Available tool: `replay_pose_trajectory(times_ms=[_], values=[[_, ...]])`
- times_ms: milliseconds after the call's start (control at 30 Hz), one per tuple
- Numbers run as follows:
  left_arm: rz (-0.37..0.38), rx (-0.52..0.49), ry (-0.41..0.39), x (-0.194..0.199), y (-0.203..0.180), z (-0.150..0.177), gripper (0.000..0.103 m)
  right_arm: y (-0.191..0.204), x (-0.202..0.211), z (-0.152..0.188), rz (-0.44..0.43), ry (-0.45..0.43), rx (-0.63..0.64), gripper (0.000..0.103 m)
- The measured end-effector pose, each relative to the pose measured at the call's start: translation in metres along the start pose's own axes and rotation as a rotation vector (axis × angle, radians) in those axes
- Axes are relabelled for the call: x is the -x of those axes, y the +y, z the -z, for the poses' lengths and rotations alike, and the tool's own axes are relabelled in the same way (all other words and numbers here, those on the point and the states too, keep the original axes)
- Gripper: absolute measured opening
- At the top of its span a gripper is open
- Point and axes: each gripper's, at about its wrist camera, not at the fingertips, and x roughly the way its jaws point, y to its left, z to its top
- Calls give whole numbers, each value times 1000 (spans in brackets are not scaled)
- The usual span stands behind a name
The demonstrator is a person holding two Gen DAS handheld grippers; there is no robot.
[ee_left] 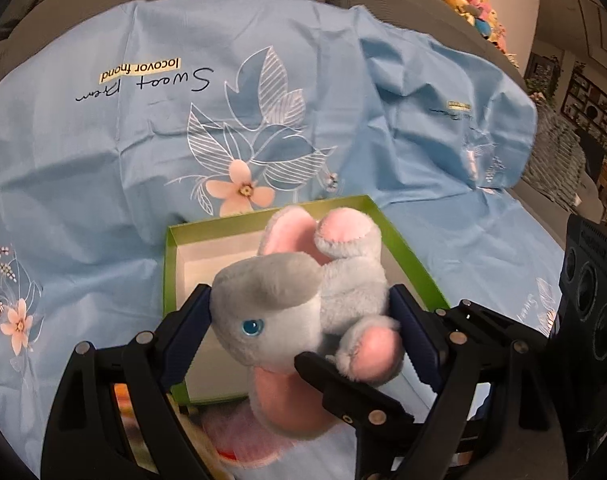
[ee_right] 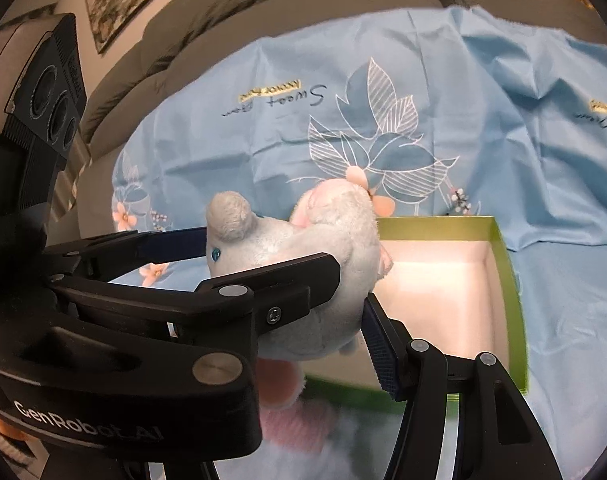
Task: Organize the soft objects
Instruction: 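Carry the elephant into the green box and open the left tool, then withdraw the left tool from the box back to the cloth pile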
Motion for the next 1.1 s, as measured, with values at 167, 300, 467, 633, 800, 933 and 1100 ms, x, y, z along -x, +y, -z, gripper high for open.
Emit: replay_pose_trajectory(times_ms=[167, 300, 467, 633, 800, 933, 1100], values=[[-9, 29, 43, -31, 16, -10, 87, -11, -33, -8, 5, 47, -20, 61], [-13, 92, 103, -58, 32, -10, 88, -16, -59, -7, 37, 107, -28, 62], [-28, 134, 175, -81, 40, -7, 91, -16, -73, -7, 134, 140, -11, 68], [-35, 122, 159, -62, 46, -5, 103, -13, -52, 2, 191, 113, 30, 70], [-79, 94, 106, -27, 55, 4, 102, -11, -15, 15, 188, 63, 42, 72], [-119, 72, 75, -2, 53, 17, 102, -12, 13, 27, 155, 31, -4, 74], [-141, 63, 45, 27, 46, 34, 102, 1, 37, 42, 126, 12, -19, 75]])
